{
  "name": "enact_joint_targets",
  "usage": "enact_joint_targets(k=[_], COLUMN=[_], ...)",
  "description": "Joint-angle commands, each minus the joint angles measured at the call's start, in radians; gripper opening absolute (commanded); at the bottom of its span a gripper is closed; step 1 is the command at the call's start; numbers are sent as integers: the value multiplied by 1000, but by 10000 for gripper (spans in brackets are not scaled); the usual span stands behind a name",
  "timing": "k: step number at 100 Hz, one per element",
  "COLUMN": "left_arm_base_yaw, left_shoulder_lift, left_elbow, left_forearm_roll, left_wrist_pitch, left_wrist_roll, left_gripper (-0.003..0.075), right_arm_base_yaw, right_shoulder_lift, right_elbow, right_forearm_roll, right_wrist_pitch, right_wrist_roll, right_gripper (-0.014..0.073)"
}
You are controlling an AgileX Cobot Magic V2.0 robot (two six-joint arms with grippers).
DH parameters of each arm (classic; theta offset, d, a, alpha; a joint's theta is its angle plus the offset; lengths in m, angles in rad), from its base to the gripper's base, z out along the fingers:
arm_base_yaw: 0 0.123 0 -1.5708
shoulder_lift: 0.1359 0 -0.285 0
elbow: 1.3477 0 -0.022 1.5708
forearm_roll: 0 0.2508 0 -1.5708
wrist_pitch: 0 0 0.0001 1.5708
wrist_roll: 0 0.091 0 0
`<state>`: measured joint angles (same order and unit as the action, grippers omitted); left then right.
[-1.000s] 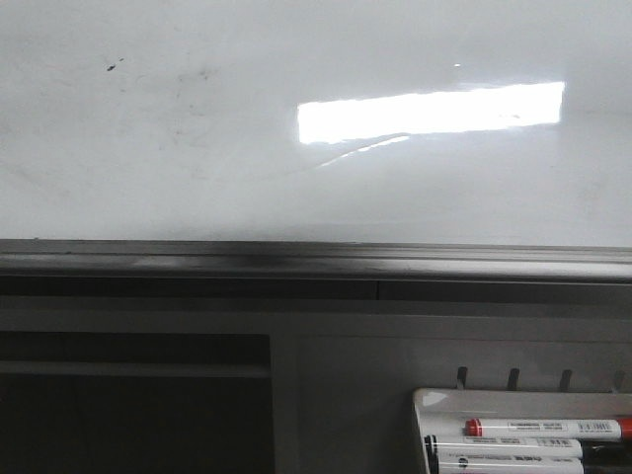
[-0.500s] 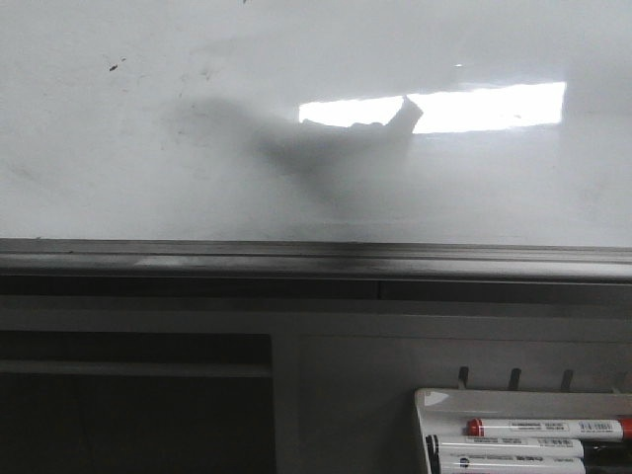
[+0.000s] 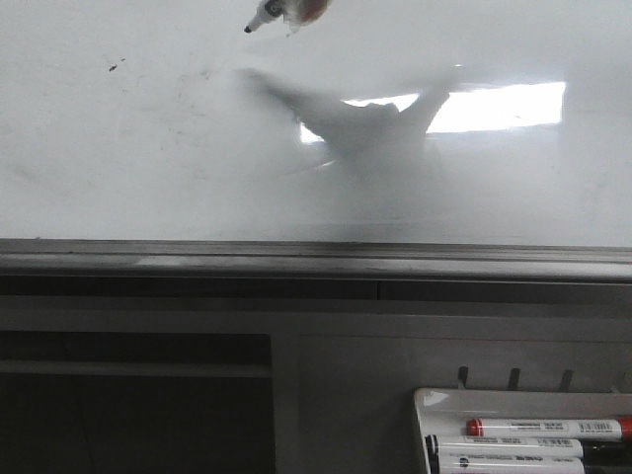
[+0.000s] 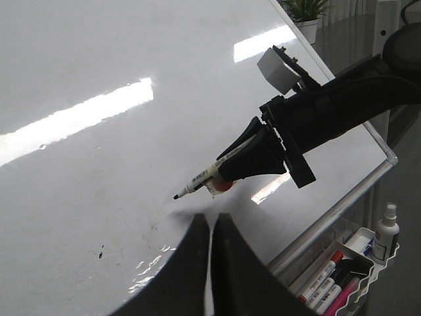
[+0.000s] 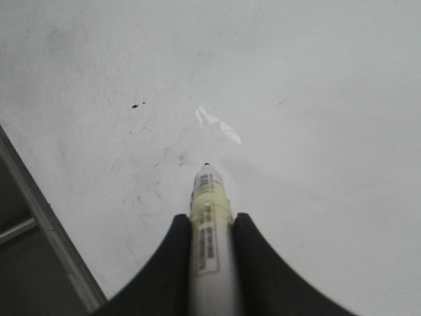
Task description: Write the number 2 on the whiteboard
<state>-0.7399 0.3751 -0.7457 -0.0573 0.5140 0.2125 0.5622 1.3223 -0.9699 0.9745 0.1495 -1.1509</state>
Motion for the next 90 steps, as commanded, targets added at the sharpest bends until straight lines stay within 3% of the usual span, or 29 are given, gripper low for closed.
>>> enact_joint_targets(k=[1, 33, 58, 90], left_arm_base_yaw=[2, 2, 2, 2], left_shoulder_lift=[8, 8, 8, 8], left_elbow=[-23, -23, -23, -23], left_forearm_roll=[-12, -12, -17, -21], left_wrist_pitch=[-81, -81, -81, -81], left_wrist_roll=[-14, -14, -14, -14], left_gripper=[-20, -20, -20, -20], right_arm_base_yaw=[-10, -10, -22, -196], right_shoulder_lift=[-26, 24, 38, 12], right_elbow=[-39, -39, -39, -39], right_forearm_roll=[1, 1, 1, 1], right_wrist_pitch=[0, 42, -29, 87], right_wrist_roll=[-7, -7, -7, 36], right_gripper=[-78, -78, -78, -60])
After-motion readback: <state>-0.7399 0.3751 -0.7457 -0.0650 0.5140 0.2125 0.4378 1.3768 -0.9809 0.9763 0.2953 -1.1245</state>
